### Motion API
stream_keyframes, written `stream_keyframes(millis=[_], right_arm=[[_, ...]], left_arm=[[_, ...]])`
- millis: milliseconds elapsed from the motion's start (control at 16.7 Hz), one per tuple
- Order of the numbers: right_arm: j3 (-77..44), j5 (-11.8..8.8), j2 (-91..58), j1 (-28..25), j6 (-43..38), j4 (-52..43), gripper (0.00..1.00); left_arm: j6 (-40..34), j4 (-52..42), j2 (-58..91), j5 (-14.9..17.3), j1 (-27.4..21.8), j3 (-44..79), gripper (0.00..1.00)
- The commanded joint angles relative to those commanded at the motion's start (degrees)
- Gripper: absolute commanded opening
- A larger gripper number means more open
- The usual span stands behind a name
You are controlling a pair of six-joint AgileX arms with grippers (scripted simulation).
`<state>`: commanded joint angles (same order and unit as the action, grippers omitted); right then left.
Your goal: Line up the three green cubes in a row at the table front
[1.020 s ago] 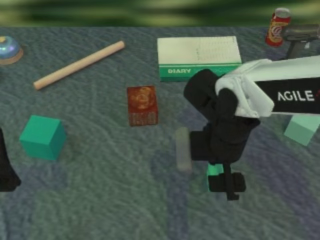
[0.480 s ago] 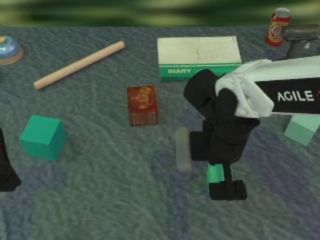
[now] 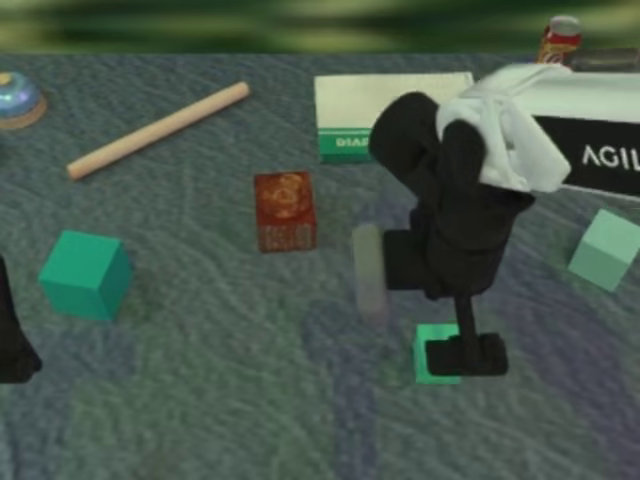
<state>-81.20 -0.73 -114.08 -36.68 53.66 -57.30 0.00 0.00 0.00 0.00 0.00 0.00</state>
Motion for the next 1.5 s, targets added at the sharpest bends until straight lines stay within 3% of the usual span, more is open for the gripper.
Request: stream_keyframes(millis=[480,720,1140,1260,1500], right_arm=[[-2.2,0.0,1.2,1.0,-0.1,-2.7,1.00],[-5.8,0.2,-1.7,9.1,-1.0,-3.8,1.00],[-13.7,0.8,-7.8,29.5,-3.8,-6.1,1.00],[-14.9,0.9,-8.5,32.0,-4.2,-6.2,1.00],[-14.9,0.9,-8.4,32.2,-4.2,-6.2,1.00]], left_arm=[[0.0,0.0,0.0,0.0,0.0,0.0,1.00],[0.0,0.0,0.0,0.0,0.0,0.0,1.00],[0.0,0.0,0.0,0.0,0.0,0.0,1.00],[0.0,0.0,0.0,0.0,0.0,0.0,1.00],[0.0,0.0,0.0,0.0,0.0,0.0,1.00]])
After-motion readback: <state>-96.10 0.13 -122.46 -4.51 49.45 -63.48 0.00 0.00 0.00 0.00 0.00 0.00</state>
